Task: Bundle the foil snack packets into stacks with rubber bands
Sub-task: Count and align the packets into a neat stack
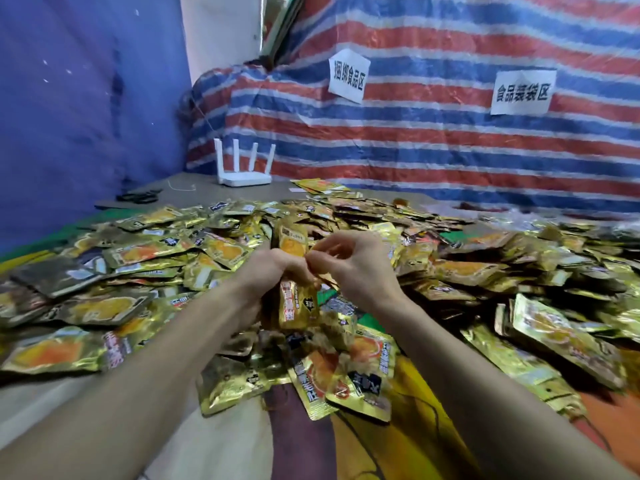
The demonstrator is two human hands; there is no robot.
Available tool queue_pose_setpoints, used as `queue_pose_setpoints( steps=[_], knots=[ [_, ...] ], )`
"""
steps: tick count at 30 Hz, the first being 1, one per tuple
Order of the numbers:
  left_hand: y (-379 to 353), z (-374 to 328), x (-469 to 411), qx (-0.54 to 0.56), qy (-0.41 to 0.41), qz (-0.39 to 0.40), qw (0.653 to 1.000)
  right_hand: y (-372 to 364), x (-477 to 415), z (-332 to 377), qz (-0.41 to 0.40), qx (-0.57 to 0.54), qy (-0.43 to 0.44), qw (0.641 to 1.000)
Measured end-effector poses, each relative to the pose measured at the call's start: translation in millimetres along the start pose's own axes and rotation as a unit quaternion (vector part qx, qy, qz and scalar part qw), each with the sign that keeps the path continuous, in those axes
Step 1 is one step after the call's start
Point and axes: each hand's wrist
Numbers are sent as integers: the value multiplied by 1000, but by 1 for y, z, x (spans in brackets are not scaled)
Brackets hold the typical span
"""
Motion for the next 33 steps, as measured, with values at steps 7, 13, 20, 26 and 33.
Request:
queue_pose_setpoints(
  steps=[7, 13, 20, 26, 33],
  knots=[
    [24, -2, -9, -27, 100, -36, 994, -14, -2, -20, 67, -144, -43, 986],
    [23, 3, -14, -18, 72, -47, 996, 1, 0, -42, 152, -169, -74, 971],
    [35, 5, -14, 103, 112, 30, 988, 2, 0, -33, 203, -412, -146, 876],
    [24, 12, -13, 69, 105, 62, 990, 8, -2, -25, 130, -679, -197, 695],
    [17, 10, -11, 34, 67, 23, 997, -8, 1, -24, 108, -552, -188, 805]
  ],
)
Point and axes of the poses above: each hand's wrist, its own x-axis away from the middle knuckle, its own y-axis out of the back of the hand, z = x × y, and after that the axes turned 3 degrees about -z, right-handed
